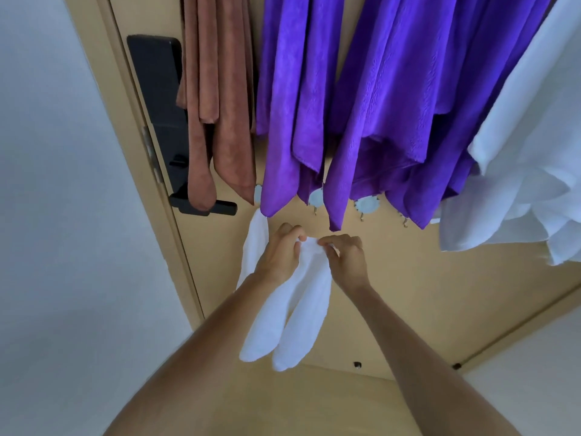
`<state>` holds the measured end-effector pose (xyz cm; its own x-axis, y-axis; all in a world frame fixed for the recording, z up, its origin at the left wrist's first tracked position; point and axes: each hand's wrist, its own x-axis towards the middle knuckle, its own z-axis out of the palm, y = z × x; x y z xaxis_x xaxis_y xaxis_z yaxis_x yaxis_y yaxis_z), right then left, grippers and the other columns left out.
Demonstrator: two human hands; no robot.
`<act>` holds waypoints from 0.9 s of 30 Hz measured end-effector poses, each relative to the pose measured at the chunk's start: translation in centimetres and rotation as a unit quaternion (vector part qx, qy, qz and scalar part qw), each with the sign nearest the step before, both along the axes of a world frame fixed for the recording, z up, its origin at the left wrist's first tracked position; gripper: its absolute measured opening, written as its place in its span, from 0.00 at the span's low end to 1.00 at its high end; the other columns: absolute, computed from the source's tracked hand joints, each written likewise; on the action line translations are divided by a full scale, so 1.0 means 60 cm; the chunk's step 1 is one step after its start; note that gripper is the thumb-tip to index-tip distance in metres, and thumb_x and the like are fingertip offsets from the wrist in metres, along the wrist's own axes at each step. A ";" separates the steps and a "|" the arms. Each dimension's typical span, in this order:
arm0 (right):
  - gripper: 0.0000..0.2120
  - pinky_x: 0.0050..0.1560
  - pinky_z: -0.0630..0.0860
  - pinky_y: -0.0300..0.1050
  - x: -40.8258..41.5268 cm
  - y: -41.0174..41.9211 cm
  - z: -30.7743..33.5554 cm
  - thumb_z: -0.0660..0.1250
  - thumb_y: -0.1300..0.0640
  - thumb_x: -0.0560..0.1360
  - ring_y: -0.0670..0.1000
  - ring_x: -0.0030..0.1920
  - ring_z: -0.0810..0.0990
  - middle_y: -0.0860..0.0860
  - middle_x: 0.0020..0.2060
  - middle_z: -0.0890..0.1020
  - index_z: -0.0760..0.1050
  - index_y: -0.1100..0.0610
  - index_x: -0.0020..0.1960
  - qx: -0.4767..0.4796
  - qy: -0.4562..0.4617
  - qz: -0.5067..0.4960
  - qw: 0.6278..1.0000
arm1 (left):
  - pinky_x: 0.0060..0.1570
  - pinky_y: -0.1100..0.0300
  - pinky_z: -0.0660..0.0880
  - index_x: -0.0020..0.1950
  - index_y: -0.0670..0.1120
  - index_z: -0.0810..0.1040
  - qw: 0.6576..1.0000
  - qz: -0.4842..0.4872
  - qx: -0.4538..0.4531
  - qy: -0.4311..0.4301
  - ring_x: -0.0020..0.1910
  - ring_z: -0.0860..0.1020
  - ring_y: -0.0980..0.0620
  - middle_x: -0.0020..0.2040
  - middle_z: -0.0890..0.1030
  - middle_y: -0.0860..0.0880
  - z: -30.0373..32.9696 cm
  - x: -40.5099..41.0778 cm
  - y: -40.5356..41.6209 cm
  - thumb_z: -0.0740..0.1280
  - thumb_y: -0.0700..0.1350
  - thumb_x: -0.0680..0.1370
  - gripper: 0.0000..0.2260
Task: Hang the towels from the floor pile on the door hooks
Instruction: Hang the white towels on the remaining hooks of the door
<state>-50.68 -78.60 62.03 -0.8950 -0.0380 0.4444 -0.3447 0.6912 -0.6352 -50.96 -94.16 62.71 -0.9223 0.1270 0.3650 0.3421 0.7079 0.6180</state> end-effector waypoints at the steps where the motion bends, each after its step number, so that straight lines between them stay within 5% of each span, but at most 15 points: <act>1: 0.10 0.50 0.68 0.42 -0.014 -0.001 -0.008 0.63 0.67 0.75 0.49 0.47 0.68 0.54 0.44 0.83 0.82 0.59 0.49 0.000 0.032 -0.008 0.999 | 0.45 0.56 0.74 0.51 0.36 0.76 1.000 0.005 0.012 0.024 0.48 0.77 0.44 0.51 0.76 0.41 -0.012 -0.014 0.003 0.61 0.32 0.77 0.06; 11: 0.09 0.46 0.62 0.40 -0.093 -0.027 -0.016 0.61 0.70 0.70 0.59 0.46 0.70 0.62 0.45 0.77 0.77 0.68 0.49 0.029 0.171 -0.088 0.981 | 0.52 0.43 0.77 0.58 0.35 0.76 0.988 0.024 0.057 0.139 0.54 0.78 0.38 0.56 0.76 0.38 -0.034 -0.100 0.038 0.58 0.35 0.76 0.14; 17: 0.16 0.41 0.75 0.54 -0.098 -0.031 -0.056 0.53 0.60 0.73 0.60 0.40 0.72 0.58 0.40 0.77 0.79 0.65 0.43 0.086 0.113 -0.112 0.983 | 0.56 0.54 0.75 0.59 0.36 0.77 0.987 0.029 0.102 0.123 0.54 0.79 0.41 0.54 0.80 0.40 -0.054 -0.087 0.054 0.50 0.48 0.78 0.23; 22: 0.20 0.50 0.72 0.53 -0.084 -0.040 -0.077 0.52 0.56 0.75 0.57 0.49 0.66 0.61 0.53 0.76 0.75 0.60 0.62 0.124 0.055 -0.124 0.983 | 0.62 0.51 0.73 0.68 0.42 0.73 0.990 0.074 0.090 0.081 0.63 0.72 0.45 0.63 0.74 0.43 -0.063 -0.073 0.064 0.53 0.46 0.76 0.23; 25: 0.27 0.55 0.73 0.53 -0.070 -0.036 -0.077 0.46 0.55 0.75 0.58 0.55 0.69 0.60 0.58 0.73 0.66 0.63 0.70 0.116 0.003 -0.028 0.993 | 0.66 0.67 0.64 0.75 0.48 0.63 0.992 0.045 0.113 0.025 0.68 0.65 0.56 0.70 0.68 0.47 -0.068 -0.064 0.064 0.54 0.41 0.81 0.21; 27: 0.29 0.57 0.73 0.54 -0.063 -0.032 -0.079 0.44 0.56 0.74 0.61 0.57 0.72 0.62 0.61 0.71 0.62 0.66 0.72 0.100 -0.008 0.024 0.995 | 0.69 0.64 0.60 0.77 0.44 0.59 0.997 0.023 0.071 0.011 0.72 0.64 0.53 0.74 0.65 0.44 -0.077 -0.059 0.063 0.57 0.38 0.81 0.23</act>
